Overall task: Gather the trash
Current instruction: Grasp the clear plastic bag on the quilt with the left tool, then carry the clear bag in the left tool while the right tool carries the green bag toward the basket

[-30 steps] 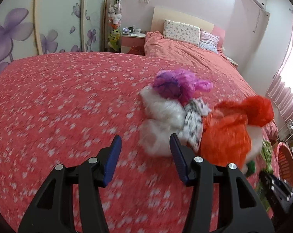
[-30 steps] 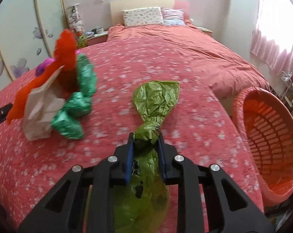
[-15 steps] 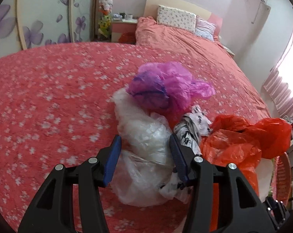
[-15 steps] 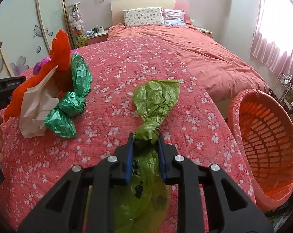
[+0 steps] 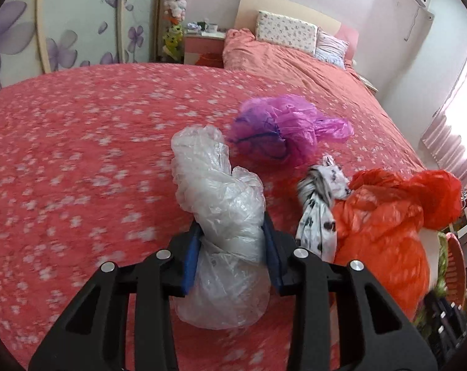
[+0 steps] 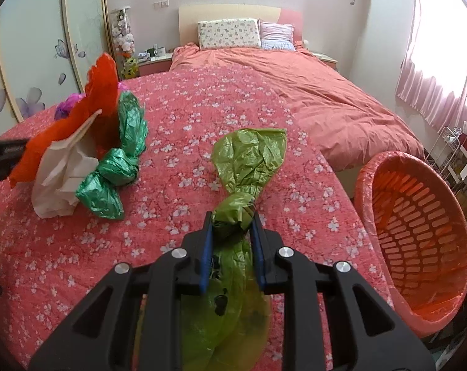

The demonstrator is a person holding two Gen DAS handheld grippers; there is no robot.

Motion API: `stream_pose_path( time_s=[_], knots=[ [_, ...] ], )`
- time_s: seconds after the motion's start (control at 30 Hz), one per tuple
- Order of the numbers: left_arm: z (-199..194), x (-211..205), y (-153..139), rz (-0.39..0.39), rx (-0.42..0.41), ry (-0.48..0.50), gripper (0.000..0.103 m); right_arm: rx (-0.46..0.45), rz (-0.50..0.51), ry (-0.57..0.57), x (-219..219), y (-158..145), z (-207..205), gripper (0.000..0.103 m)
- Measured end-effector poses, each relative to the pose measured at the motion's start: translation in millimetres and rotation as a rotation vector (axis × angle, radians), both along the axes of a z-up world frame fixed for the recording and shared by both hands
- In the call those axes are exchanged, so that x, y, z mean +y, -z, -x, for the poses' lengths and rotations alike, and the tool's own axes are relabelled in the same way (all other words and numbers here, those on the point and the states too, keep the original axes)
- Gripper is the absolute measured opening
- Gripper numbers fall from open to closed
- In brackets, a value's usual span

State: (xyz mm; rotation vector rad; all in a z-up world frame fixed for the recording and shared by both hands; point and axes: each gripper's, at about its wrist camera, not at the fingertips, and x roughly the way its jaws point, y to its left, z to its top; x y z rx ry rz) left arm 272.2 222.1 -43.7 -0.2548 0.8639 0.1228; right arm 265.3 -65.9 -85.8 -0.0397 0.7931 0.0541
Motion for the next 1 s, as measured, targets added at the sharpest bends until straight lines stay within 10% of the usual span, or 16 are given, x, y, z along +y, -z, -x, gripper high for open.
stream_pose_path(
  time_s=[1.0],
  knots=[
    [85, -73, -51, -0.047, -0.139, 0.190, 0.038, -0.175, -0.033, 0.054, -42, -62, 59, 0.023]
  ],
)
